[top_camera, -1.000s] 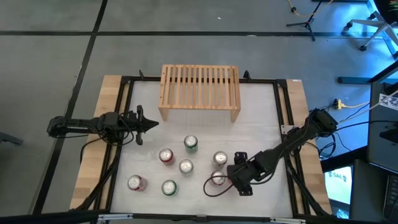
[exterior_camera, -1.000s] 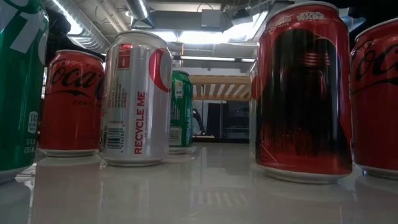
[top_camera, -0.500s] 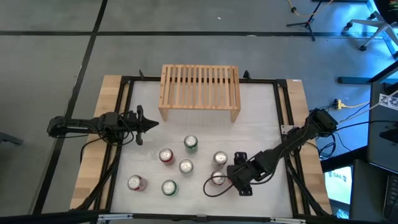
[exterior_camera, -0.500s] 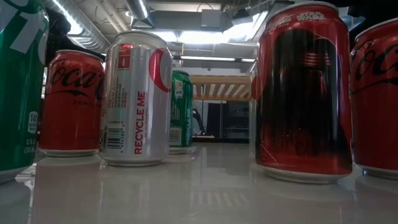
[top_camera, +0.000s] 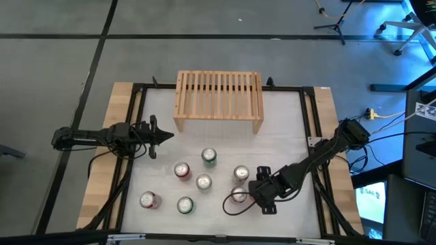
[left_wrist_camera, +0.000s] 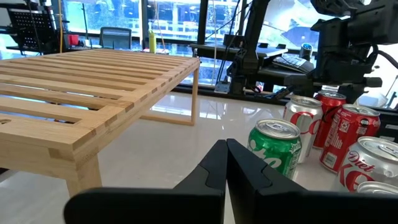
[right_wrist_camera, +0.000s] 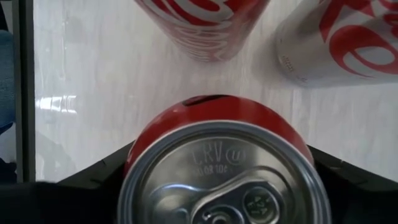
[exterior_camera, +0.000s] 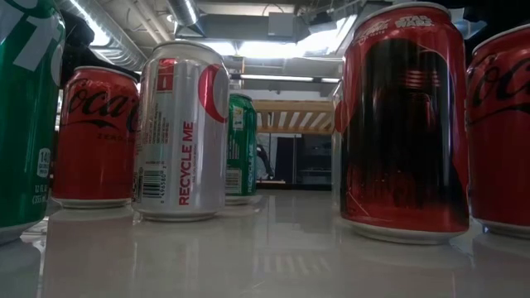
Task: Place canned beverage on shelf
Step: Put the right red black soda can on the shelf
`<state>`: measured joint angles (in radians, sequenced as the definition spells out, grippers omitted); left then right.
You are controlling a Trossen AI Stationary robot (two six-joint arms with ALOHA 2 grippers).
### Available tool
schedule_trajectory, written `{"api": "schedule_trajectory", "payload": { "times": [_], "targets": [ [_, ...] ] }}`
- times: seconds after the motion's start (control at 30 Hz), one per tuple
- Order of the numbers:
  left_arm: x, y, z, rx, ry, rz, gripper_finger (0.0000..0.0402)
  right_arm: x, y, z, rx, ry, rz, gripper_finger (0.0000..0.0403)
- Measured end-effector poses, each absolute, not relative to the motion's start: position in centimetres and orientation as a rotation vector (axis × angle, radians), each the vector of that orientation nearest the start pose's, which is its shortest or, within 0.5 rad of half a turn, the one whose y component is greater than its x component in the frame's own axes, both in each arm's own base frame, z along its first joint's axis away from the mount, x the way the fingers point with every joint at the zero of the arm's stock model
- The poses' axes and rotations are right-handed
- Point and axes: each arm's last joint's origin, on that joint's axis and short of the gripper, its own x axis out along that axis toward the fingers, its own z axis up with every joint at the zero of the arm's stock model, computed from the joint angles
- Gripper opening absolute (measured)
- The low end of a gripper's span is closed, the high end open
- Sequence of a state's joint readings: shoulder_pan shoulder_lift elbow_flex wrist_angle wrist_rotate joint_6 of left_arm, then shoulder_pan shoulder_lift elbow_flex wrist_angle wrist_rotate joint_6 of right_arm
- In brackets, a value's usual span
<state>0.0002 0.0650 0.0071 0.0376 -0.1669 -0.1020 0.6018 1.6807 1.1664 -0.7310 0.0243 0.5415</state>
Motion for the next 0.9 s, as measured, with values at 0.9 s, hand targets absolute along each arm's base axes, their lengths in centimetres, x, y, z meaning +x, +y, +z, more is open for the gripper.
{"api": "schedule_trajectory", "payload": {
  "times": [0.9],
  "targets": [
    [10.1, 0.5, 16.4, -0.1, 0.012, 0.168, 0.0, 27.1, 18.3, 31.8, -0.018, 1.266, 0.289, 0.0303]
  ]
}}
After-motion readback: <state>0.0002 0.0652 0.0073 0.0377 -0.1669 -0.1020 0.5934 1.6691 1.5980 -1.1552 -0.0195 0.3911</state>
